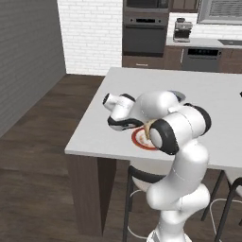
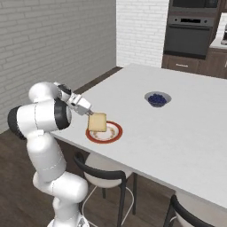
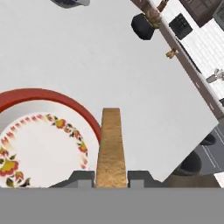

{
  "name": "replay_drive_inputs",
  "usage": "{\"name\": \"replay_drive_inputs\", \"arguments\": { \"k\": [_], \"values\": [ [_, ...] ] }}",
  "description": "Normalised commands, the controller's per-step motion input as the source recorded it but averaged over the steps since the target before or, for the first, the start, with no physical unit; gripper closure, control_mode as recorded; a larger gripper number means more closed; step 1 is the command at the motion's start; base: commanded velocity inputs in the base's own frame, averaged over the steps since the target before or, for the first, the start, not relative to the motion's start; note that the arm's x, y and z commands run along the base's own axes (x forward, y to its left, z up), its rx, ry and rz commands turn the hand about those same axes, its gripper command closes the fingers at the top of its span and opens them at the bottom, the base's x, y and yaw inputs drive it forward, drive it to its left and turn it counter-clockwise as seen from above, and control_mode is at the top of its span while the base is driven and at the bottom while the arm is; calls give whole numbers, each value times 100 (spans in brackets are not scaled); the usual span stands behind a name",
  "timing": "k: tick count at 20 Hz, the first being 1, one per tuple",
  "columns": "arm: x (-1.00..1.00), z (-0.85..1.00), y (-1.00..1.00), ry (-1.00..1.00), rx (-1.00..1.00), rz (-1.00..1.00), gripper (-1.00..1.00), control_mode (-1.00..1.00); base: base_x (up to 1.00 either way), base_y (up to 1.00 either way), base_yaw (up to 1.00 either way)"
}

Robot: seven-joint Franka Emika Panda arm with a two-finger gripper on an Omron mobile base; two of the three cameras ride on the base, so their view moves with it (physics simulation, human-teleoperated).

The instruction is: Start the toaster. Once the lever pops up, take the bread to the plate on the dining counter.

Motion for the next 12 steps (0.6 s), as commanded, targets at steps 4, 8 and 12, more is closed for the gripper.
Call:
{"name": "replay_drive_inputs", "arguments": {
  "k": [4, 8, 12],
  "values": [
    [21, -54, -18, 0, 0, 0, 100, -100, 0, 0, 0],
    [42, -21, -25, 0, 0, 0, 100, -100, 0, 0, 0],
    [46, -21, -25, 0, 0, 0, 100, -100, 0, 0, 0]
  ]
}}
